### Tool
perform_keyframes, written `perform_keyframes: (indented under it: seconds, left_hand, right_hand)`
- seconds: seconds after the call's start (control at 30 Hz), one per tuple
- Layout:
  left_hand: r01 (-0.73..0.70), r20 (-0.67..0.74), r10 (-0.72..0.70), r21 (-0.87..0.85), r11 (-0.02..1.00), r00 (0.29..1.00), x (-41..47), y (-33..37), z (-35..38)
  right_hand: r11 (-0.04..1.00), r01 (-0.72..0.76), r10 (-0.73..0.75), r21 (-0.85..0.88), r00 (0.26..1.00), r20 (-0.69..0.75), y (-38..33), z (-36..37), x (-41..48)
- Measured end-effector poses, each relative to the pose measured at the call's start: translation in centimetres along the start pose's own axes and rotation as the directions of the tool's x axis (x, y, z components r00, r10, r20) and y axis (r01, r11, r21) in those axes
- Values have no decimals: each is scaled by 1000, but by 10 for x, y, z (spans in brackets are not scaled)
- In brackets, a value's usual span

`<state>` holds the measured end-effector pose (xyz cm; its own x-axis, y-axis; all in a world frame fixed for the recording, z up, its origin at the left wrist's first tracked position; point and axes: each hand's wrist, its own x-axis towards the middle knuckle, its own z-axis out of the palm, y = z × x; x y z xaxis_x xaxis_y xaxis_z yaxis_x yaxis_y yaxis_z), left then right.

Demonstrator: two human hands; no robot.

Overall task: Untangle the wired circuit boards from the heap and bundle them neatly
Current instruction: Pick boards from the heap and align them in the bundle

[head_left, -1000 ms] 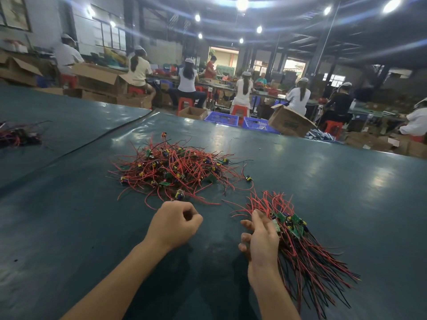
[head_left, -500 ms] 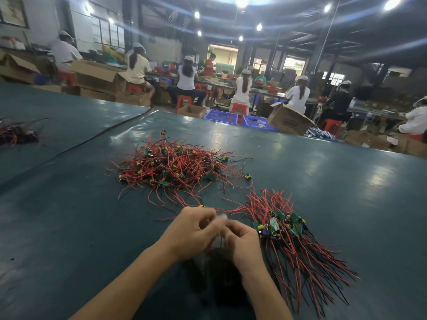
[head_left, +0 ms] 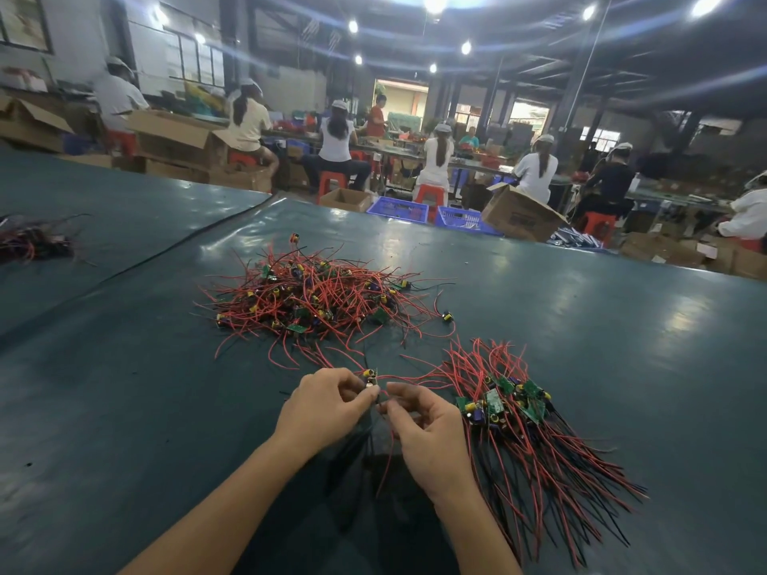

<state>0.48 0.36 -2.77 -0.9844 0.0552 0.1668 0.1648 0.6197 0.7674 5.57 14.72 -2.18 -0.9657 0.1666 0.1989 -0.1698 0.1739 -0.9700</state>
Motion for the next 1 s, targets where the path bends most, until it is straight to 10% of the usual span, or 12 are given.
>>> perform_keyframes:
  seconds: [0.2, 0.5, 0.67, 0.87, 1.0]
  left_hand:
    - [162, 3, -171, -334, 929, 985, 6, 4, -6]
    - [12, 38, -10, -70, 997, 999, 4, 0, -3]
    - [20, -90, -47, -275, 961, 995, 3, 7, -8]
    - [327, 249, -250, -877, 351, 936, 1, 30, -23]
    - [439, 395, -202, -856, 275, 896, 0, 31, -22]
  right_hand:
    - [998, -19, 17, -58, 999, -38, 3, -1, 1]
    - [990, 72, -60, -123, 993, 97, 1, 2, -4]
    - [954, 51, -59, -294, 998, -16, 9, 1, -1]
    - [644, 281, -134, -711, 957, 257, 15, 8, 5]
    - [637, 271, -207, -722, 962, 178, 7, 7, 5]
